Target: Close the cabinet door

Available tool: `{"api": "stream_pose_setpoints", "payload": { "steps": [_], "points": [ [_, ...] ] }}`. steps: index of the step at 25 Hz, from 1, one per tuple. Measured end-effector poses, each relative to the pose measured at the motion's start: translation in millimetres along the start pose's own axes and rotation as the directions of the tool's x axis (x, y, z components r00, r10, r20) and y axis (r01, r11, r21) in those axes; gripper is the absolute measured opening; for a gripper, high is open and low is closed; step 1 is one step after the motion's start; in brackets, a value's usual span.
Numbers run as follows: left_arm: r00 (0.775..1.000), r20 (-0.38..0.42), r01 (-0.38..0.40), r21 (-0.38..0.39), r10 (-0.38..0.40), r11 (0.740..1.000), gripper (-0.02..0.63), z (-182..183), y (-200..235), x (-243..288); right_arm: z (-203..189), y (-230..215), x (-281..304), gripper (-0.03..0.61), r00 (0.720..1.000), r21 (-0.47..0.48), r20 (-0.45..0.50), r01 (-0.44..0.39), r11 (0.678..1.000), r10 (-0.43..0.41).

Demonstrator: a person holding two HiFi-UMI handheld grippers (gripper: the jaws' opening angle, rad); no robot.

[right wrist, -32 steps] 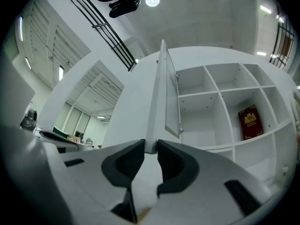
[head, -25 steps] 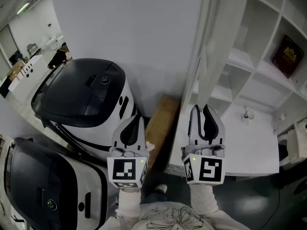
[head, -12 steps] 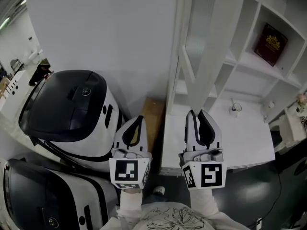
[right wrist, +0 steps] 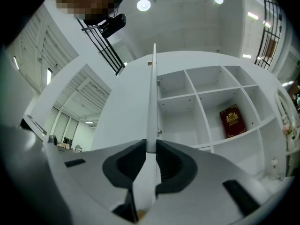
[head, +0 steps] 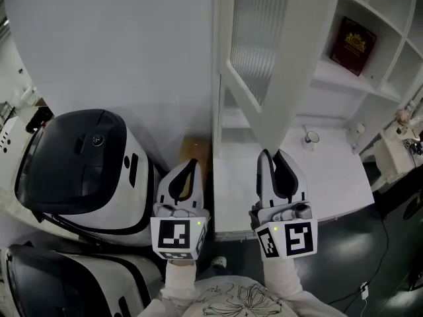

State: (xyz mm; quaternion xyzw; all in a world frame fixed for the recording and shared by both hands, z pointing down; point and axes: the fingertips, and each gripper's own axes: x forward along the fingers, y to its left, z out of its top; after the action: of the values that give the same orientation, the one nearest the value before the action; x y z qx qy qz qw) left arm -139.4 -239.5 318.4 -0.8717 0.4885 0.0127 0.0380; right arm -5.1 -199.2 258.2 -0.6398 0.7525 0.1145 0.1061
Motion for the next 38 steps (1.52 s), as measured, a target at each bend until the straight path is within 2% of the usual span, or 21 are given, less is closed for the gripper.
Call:
{"api": "stream_pose_setpoints", "payload": {
  "steps": [15,25,38],
  "points": [
    [0.990,-0.021,0.137,-0.023,-0.137,0.990,0.005,-11.9,-38.3,43.5,-1.7,-41.3,-1.0,0.063,1.000,0.041,0.000,-0.019,0.999,0.019],
    [0.987,-0.037,0.153,-0.028,-0.154,0.988,0.005,-15.3,-58.8,70.3,-5.4,-77.0,2.2,0.067,1.000,0.057,0.002,-0.027,0.998,0.027],
    [0.990,-0.037,0.133,-0.029,-0.135,0.991,0.005,-12.5,-97.5,116.3,-13.2,-137.2,18.1,0.072,0.993,0.103,-0.015,-0.113,0.988,0.115]
  ]
}}
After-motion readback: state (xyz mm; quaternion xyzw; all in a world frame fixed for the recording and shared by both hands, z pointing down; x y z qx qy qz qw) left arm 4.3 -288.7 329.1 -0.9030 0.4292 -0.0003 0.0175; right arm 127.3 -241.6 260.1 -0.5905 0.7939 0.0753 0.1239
